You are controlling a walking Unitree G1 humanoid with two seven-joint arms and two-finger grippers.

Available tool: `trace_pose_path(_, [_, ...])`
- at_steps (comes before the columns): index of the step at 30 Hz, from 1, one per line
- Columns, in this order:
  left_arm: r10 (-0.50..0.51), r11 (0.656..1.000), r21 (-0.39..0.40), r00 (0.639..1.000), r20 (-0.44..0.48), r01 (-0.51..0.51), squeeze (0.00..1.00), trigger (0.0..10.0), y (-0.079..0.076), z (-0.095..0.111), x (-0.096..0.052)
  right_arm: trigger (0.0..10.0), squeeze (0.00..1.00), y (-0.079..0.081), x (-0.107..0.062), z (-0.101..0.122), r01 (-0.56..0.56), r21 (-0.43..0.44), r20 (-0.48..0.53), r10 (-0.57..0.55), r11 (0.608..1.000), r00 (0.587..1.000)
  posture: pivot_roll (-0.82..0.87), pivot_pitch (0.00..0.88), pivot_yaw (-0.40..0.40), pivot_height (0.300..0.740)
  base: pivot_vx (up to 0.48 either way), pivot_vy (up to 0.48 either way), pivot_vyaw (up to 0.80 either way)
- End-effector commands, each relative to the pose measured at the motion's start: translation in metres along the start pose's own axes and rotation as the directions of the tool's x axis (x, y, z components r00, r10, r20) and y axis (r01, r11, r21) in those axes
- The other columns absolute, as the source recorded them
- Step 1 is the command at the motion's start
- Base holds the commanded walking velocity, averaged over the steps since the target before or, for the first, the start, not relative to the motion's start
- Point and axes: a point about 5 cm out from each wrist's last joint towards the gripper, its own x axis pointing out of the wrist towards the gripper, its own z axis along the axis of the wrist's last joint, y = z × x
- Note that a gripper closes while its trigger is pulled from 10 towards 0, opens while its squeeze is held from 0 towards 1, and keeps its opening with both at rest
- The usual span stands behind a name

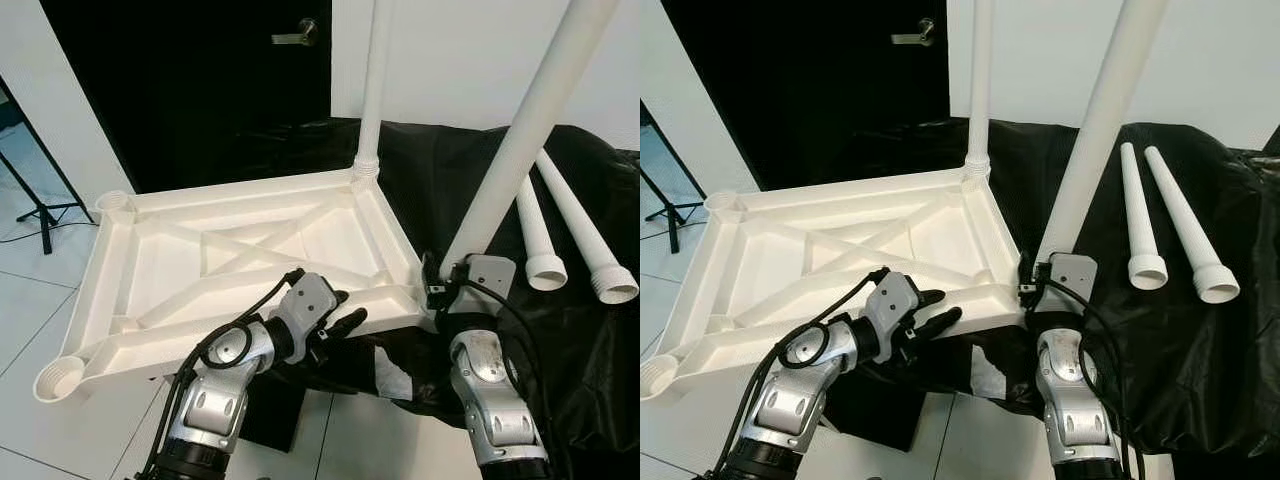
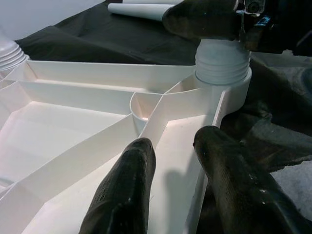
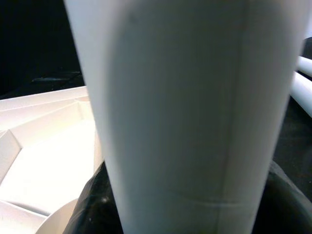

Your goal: Building children table

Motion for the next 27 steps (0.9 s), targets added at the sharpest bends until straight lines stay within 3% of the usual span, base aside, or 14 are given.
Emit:
trace_pose_path(1, [0.113, 0.994, 0.013, 0.994, -0.008, -0.113, 0.0, 10.0, 0.006, 0.001, 0.0, 10.0, 0.0, -0.003, -0.005, -0.017, 0.017, -0.006, -0.095, -0.018, 1.0, 0.995, 0.01, 0.0, 0.009, 0.74, 0.0, 0.0, 0.0])
trace_pose_path(7, [0.123, 0.992, 0.014, 0.992, -0.006, -0.123, 0.0, 10.0, 0.01, 0.002, -0.001, 10.0, 0.0, 0.0, -0.006, -0.015, 0.03, -0.01, -0.088, -0.031, 0.999, 0.996, 0.01, 0.0, 0.006, 0.74, 0.0, 0.0, 0.0])
trace_pose_path(8, [0.125, 0.992, 0.015, 0.992, -0.005, -0.125, 0.0, 10.0, 0.01, 0.002, -0.001, 10.0, 0.36, -0.001, -0.006, -0.013, 0.031, -0.011, -0.083, -0.032, 0.999, 0.996, 0.01, 0.0, 0.003, 0.74, 0.0, 0.0, 0.0])
trace_pose_path(9, [0.125, 0.992, 0.015, 0.992, -0.005, -0.125, 0.0, 10.0, 0.01, 0.002, -0.001, 10.0, 0.36, -0.001, -0.006, -0.013, 0.031, -0.011, -0.083, -0.032, 0.999, 0.996, 0.01, 0.0, 0.003, 0.74, 0.0, 0.0, 0.0])
trace_pose_path(10, [0.127, 0.992, 0.015, 0.992, -0.005, -0.127, 0.0, 10.0, 0.01, 0.002, -0.001, 10.0, 1.0, -0.003, -0.006, -0.011, 0.025, -0.011, -0.069, -0.026, 1.0, 0.997, 0.01, 0.0, 0.002, 0.74, 0.0, 0.0, 0.0])
trace_pose_path(21, [0.139, 0.99, 0.016, 0.99, -0.002, -0.139, 0.0, 10.0, 0.011, 0.002, -0.002, 10.0, 1.0, -0.012, -0.003, -0.002, -0.112, 0.014, 0.0, 0.112, 0.994, 0.994, 0.02, 0.0, -0.005, 0.74, 0.0, 0.0, 0.0])
trace_pose_path(23, [0.14, 0.99, 0.018, 0.99, -0.004, -0.14, 0.0, 10.0, 0.012, 0.002, -0.003, 10.0, 1.0, -0.011, -0.005, 0.001, -0.201, 0.014, 0.009, 0.201, 0.979, 0.98, 0.02, 0.0, -0.001, 0.74, 0.0, 0.0, 0.0])
trace_pose_path(24, [0.142, 0.99, 0.019, 0.99, -0.006, -0.142, 0.0, 10.0, 0.013, 0.002, -0.004, 10.0, 0.0, -0.011, -0.005, 0.002, -0.263, 0.021, 0.013, 0.263, 0.964, 0.965, 0.02, 0.0, 0.001, 0.74, 0.0, 0.0, 0.0])
trace_pose_path(26, [0.142, 0.99, 0.019, 0.99, -0.006, -0.142, 0.0, 10.0, 0.013, 0.002, -0.004, 10.0, 0.0, -0.011, -0.005, 0.002, -0.263, 0.021, 0.013, 0.263, 0.964, 0.965, 0.02, 0.0, 0.001, 0.74, 0.0, 0.0, 0.0])
trace_pose_path(27, [0.143, 0.99, 0.02, 0.99, -0.008, -0.143, 0.0, 10.0, 0.015, 0.002, -0.004, 10.0, 0.0, -0.017, -0.004, 0.004, -0.343, 0.018, 0.015, 0.343, 0.939, 0.939, 0.01, 0.0, 0.006, 0.74, 0.0, 0.0, 0.0])
